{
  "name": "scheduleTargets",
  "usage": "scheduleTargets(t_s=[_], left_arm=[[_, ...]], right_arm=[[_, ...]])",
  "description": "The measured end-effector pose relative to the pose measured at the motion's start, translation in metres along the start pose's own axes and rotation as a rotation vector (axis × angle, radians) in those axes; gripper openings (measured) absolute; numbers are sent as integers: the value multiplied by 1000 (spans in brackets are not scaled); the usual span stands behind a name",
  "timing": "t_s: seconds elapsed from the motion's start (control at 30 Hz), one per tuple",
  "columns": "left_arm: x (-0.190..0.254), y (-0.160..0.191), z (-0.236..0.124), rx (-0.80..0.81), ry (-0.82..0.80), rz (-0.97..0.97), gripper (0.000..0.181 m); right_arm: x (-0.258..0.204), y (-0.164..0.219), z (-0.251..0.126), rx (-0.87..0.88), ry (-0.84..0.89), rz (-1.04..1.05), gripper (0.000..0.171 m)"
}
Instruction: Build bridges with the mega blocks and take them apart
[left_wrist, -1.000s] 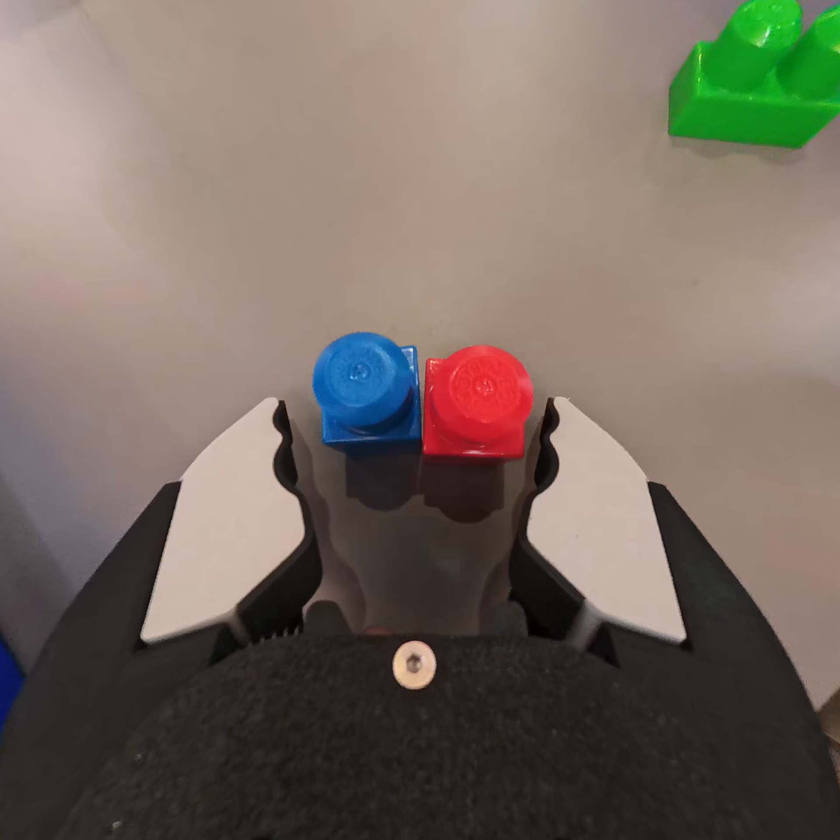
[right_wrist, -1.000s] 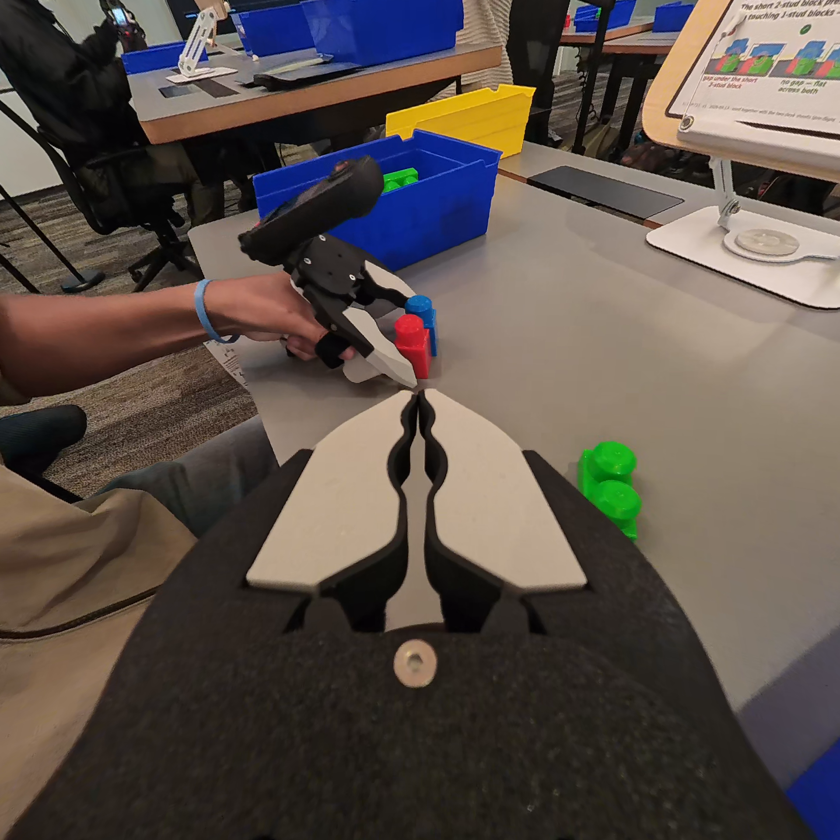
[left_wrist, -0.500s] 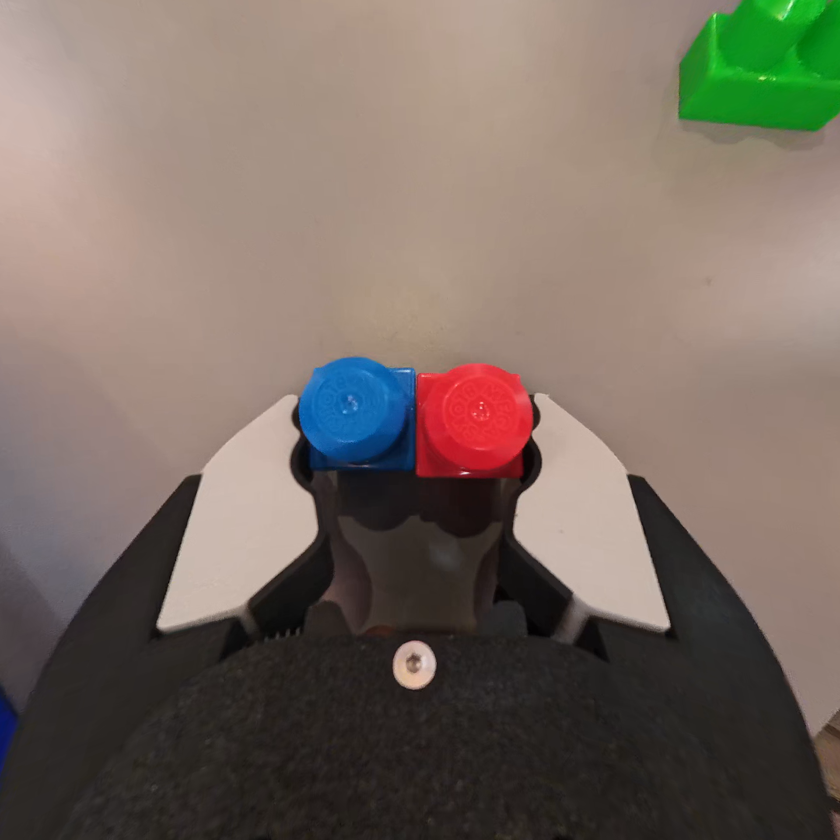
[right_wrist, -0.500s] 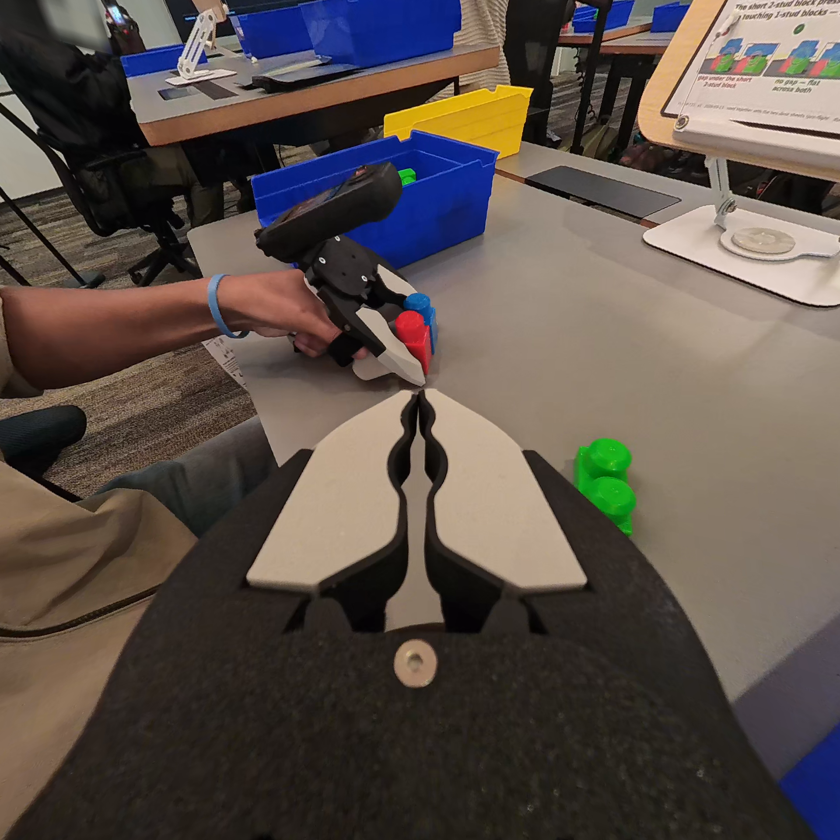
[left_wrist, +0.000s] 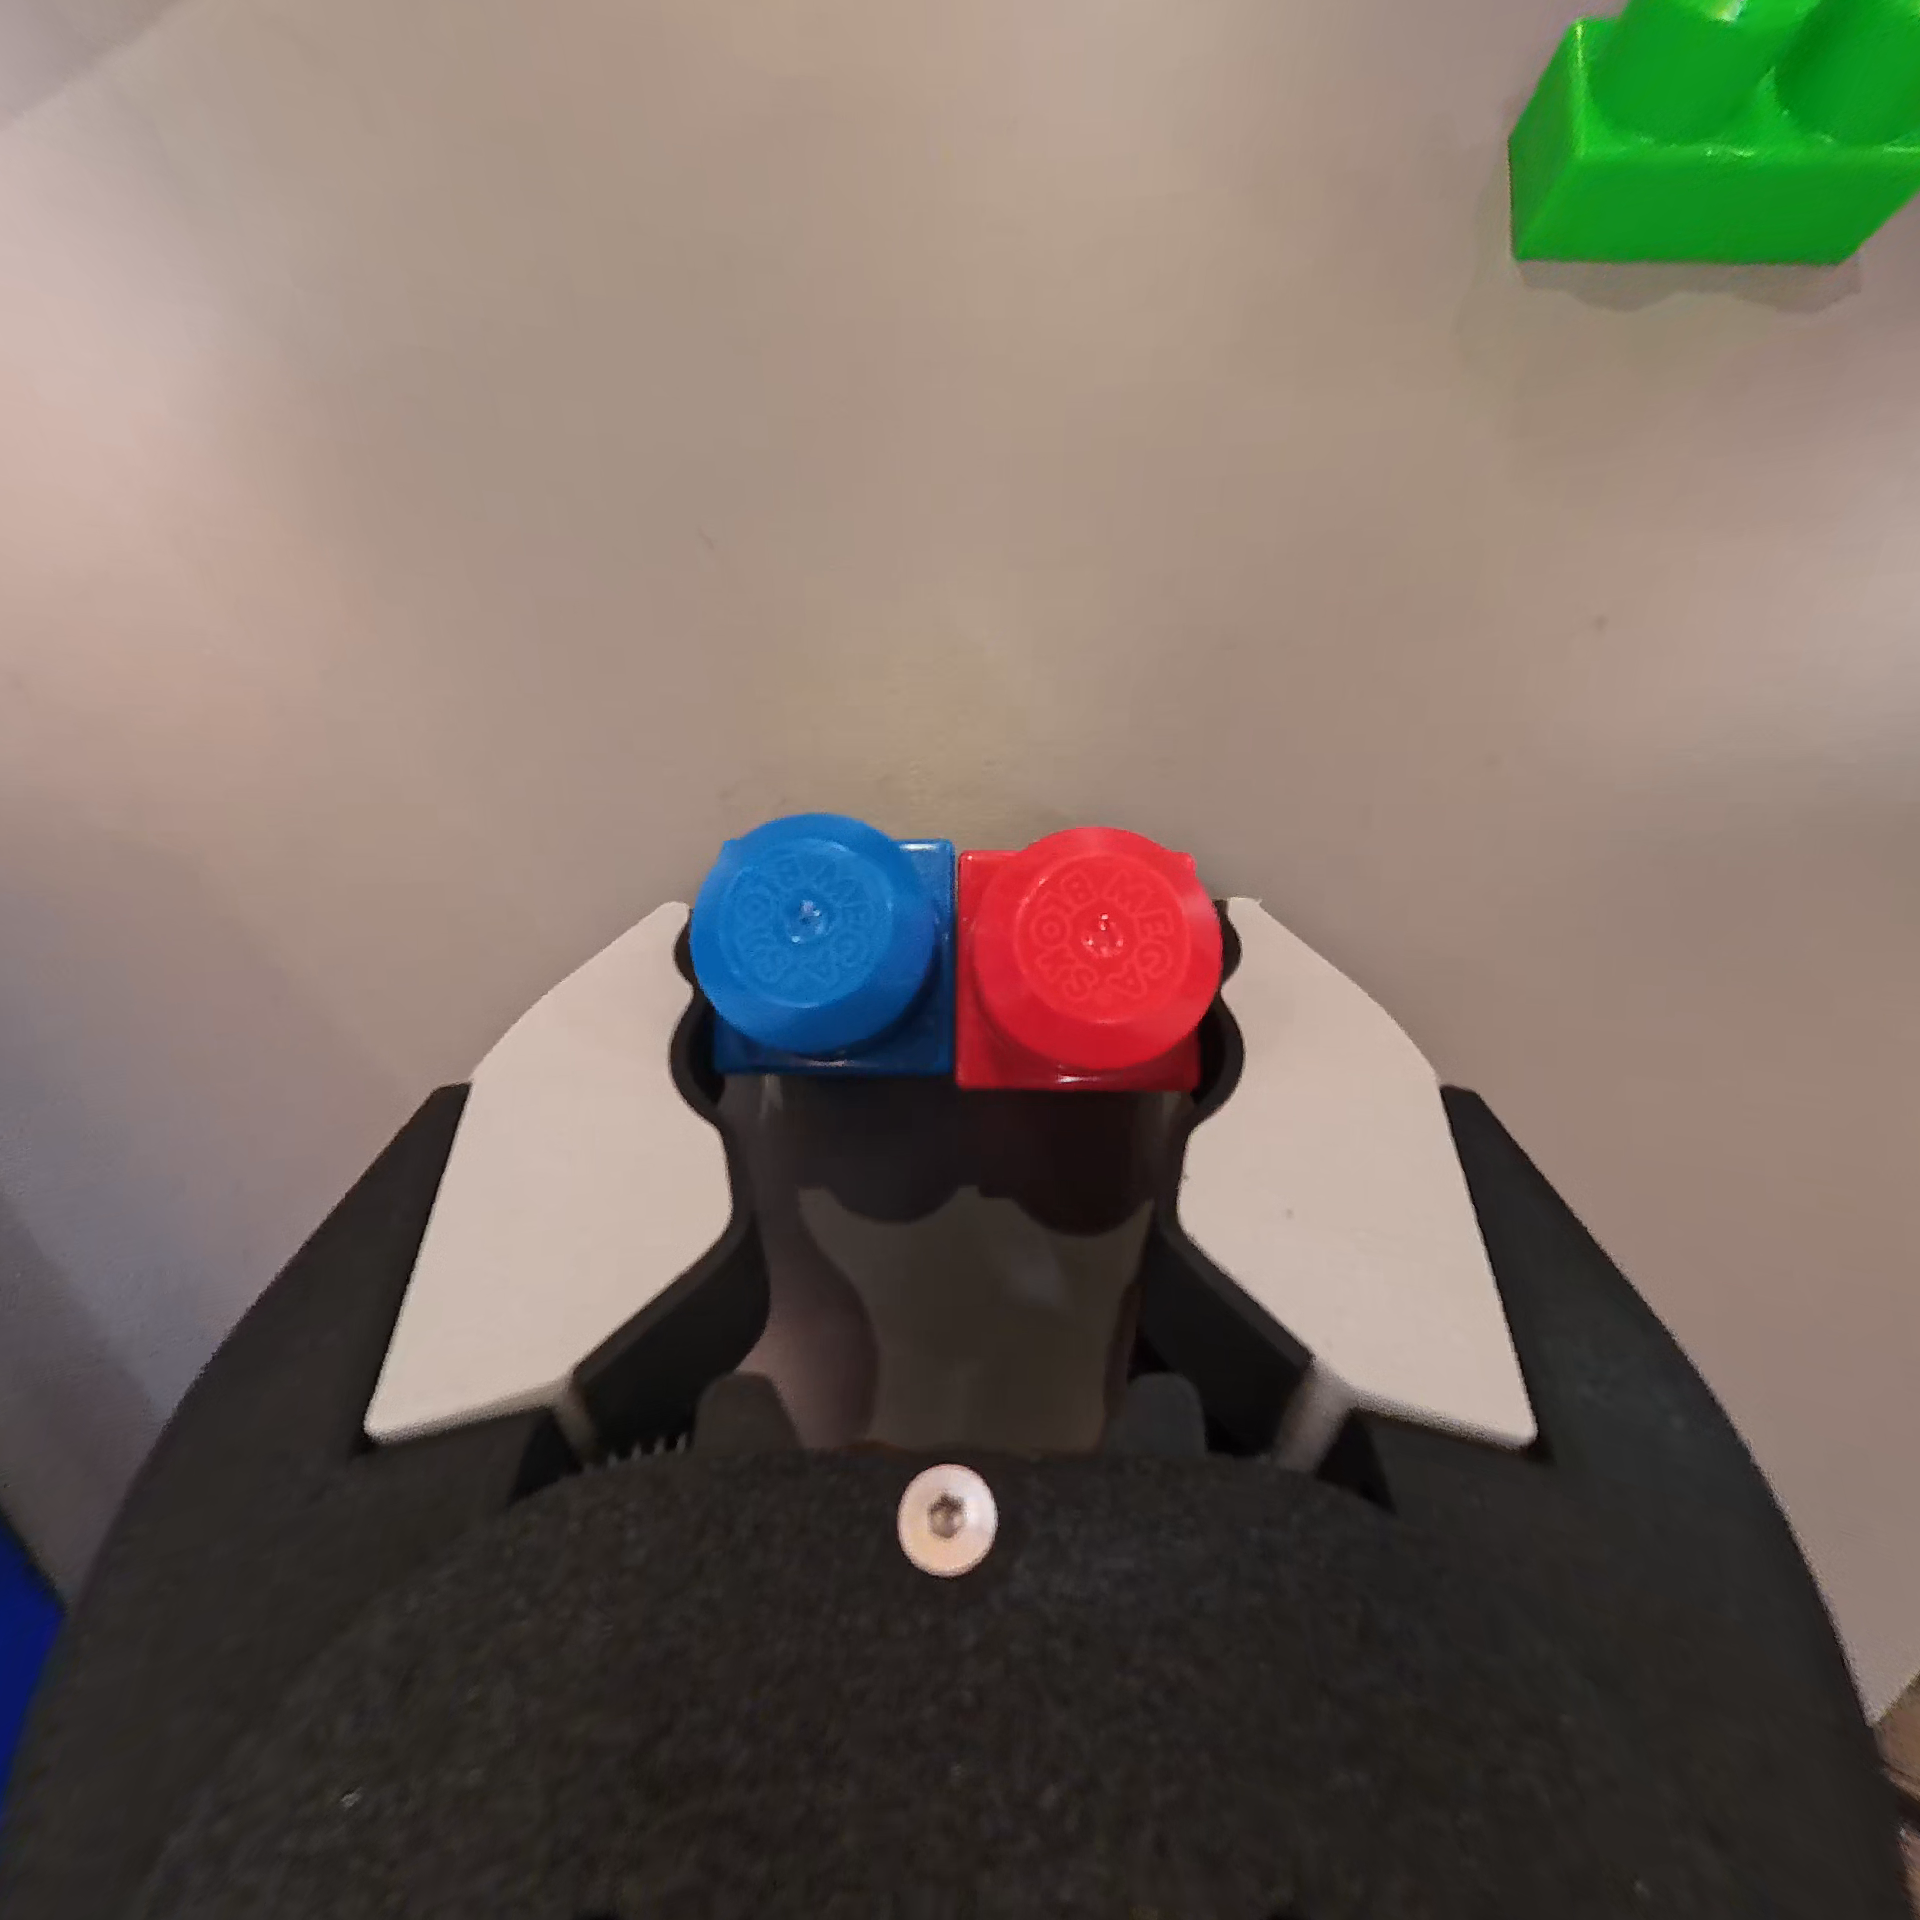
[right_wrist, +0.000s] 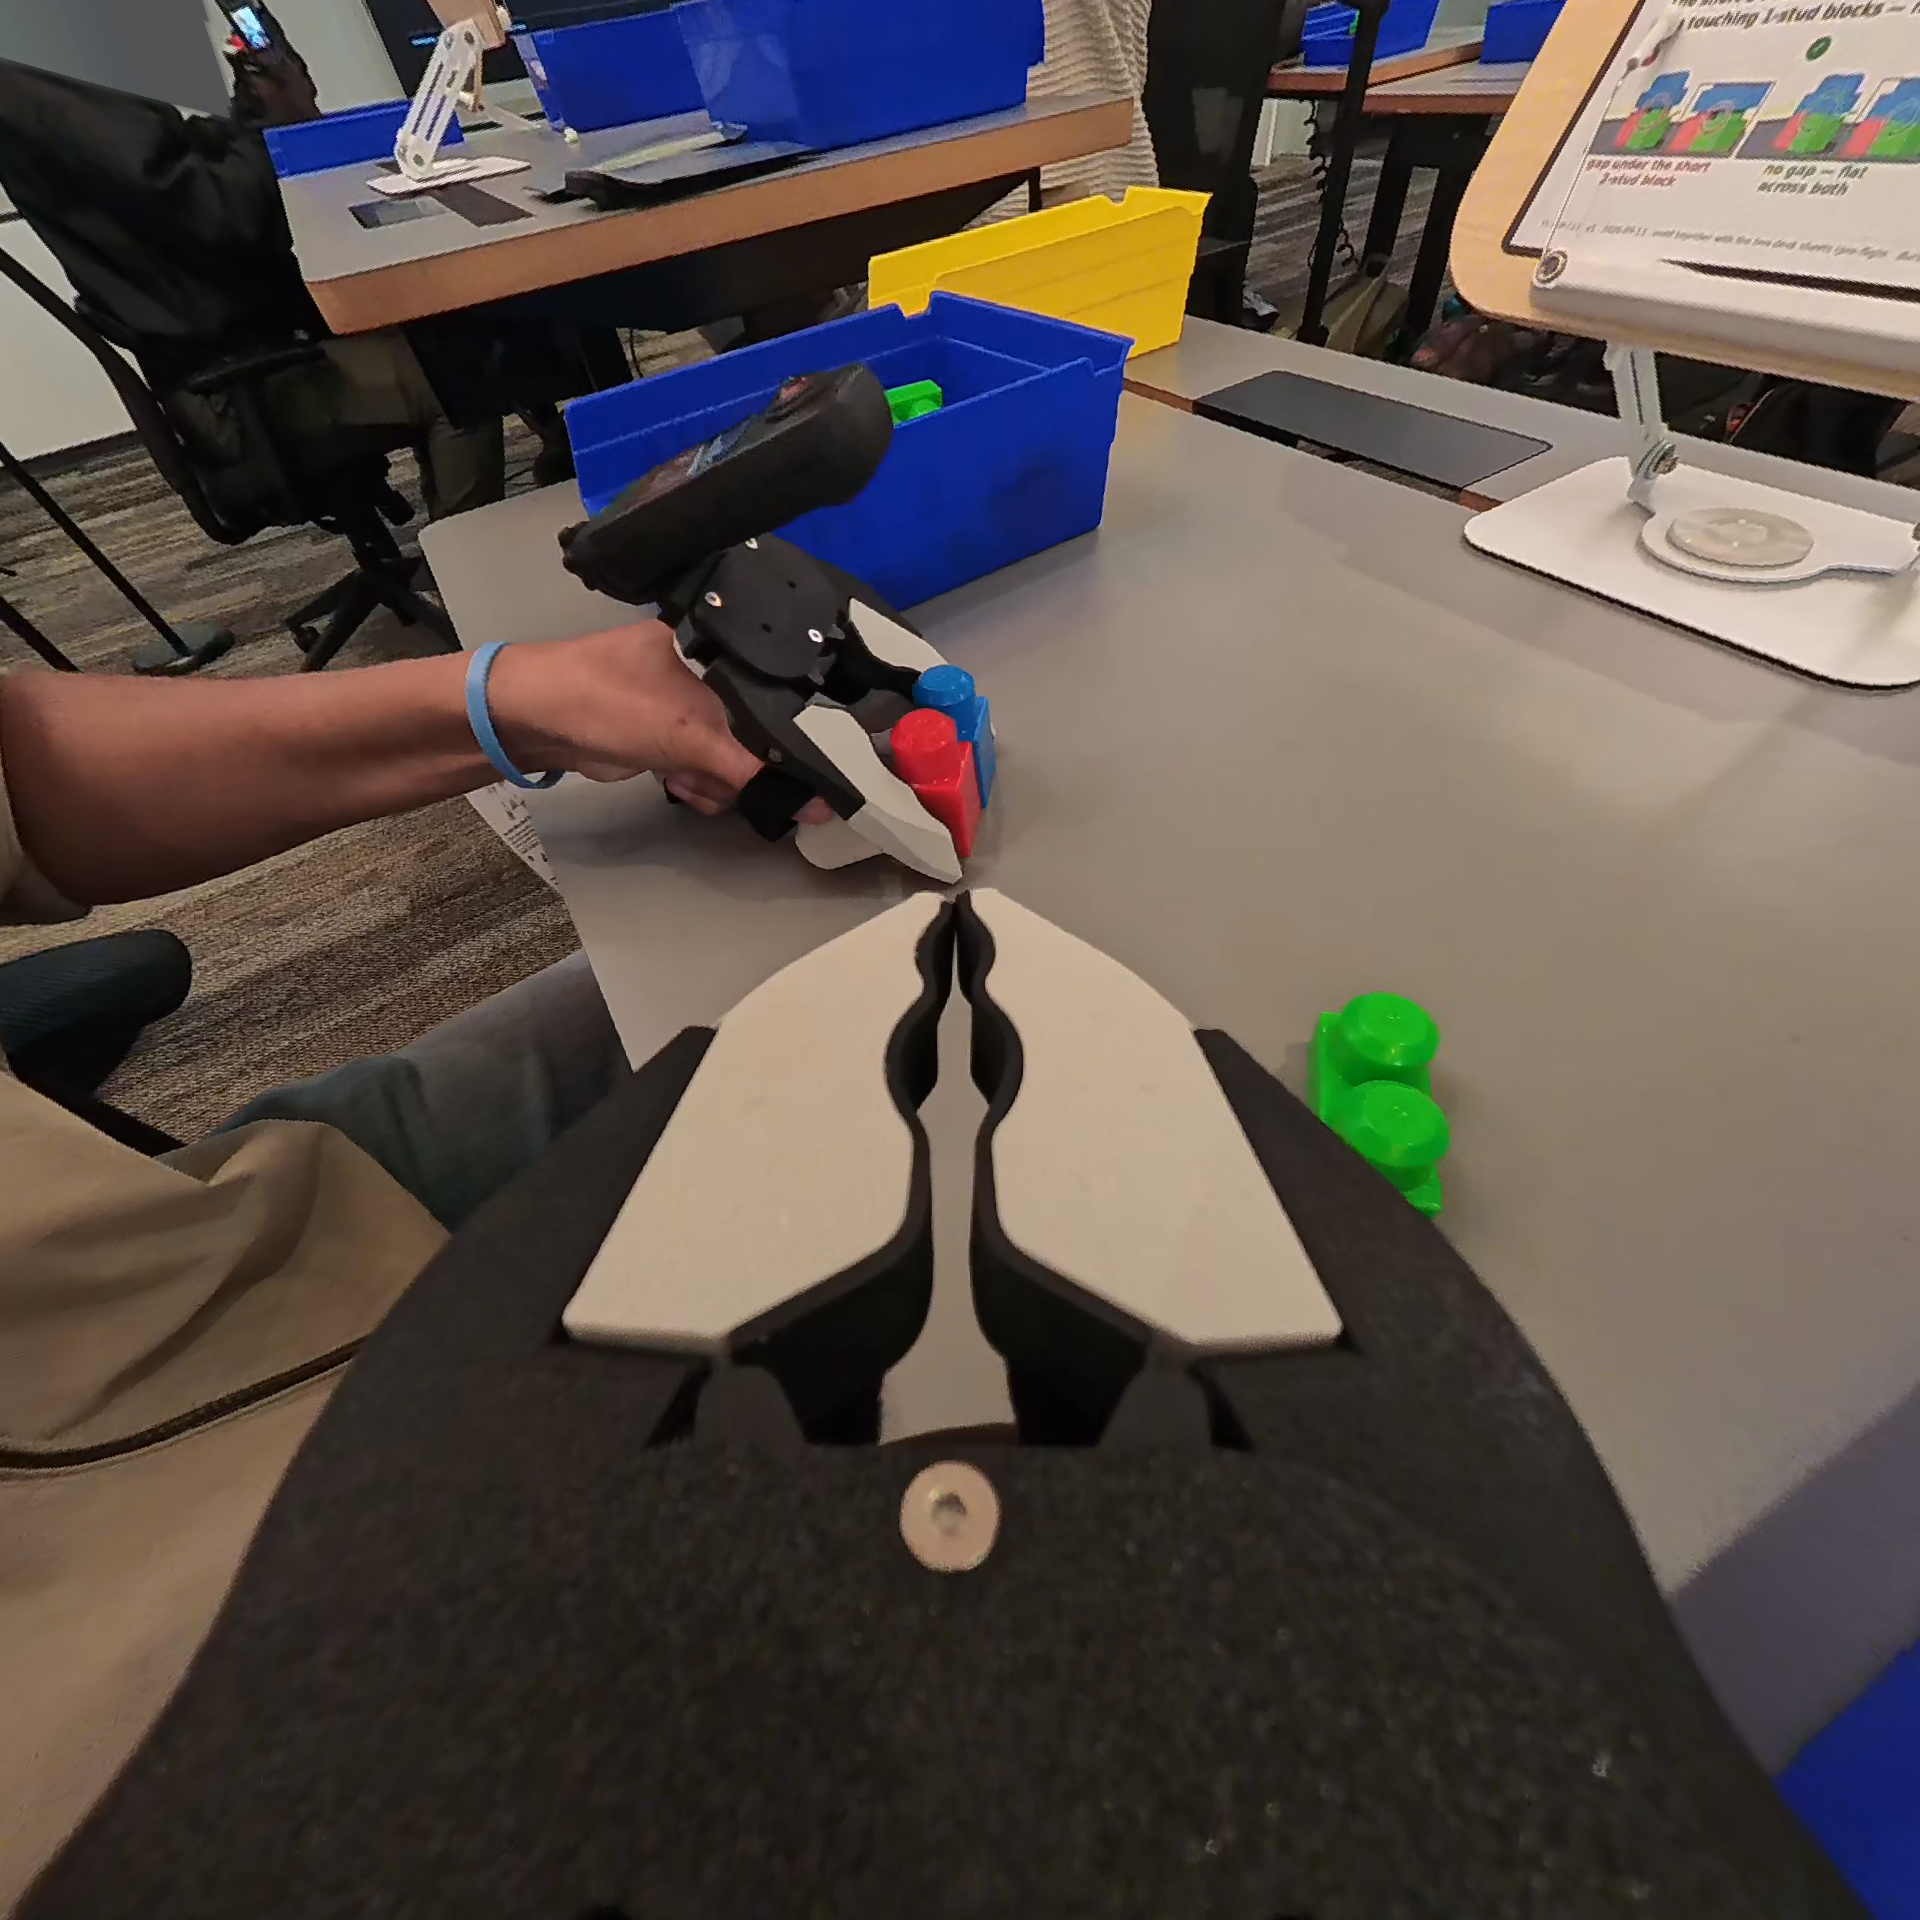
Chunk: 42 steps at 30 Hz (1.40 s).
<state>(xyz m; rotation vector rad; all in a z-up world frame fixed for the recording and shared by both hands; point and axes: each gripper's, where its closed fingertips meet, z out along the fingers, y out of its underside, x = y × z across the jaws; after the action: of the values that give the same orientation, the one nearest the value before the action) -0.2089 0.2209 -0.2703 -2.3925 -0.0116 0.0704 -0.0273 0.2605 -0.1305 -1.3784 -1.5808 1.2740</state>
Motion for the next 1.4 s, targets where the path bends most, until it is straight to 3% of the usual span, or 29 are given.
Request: scheduleTargets(t_s=[0.23,0.43,0.7,1.03,1.07,1.4], left_arm=[[14,-23,-32,122,-28,132,89],[30,-27,-69,191,-67,187,89],[34,-20,-68,176,-11,108,89],[34,-22,-67,168,10,104,89],[35,-20,-65,162,14,105,89],[29,-15,-48,130,23,94,89]], right_arm=[[15,3,0,-16,97,-1,0],[62,43,8,-200,403,-44,45],[112,99,31,-479,494,-66,69],[127,117,43,-528,424,6,48],[126,117,44,-519,415,14,37],[128,108,46,-480,435,13,35]])
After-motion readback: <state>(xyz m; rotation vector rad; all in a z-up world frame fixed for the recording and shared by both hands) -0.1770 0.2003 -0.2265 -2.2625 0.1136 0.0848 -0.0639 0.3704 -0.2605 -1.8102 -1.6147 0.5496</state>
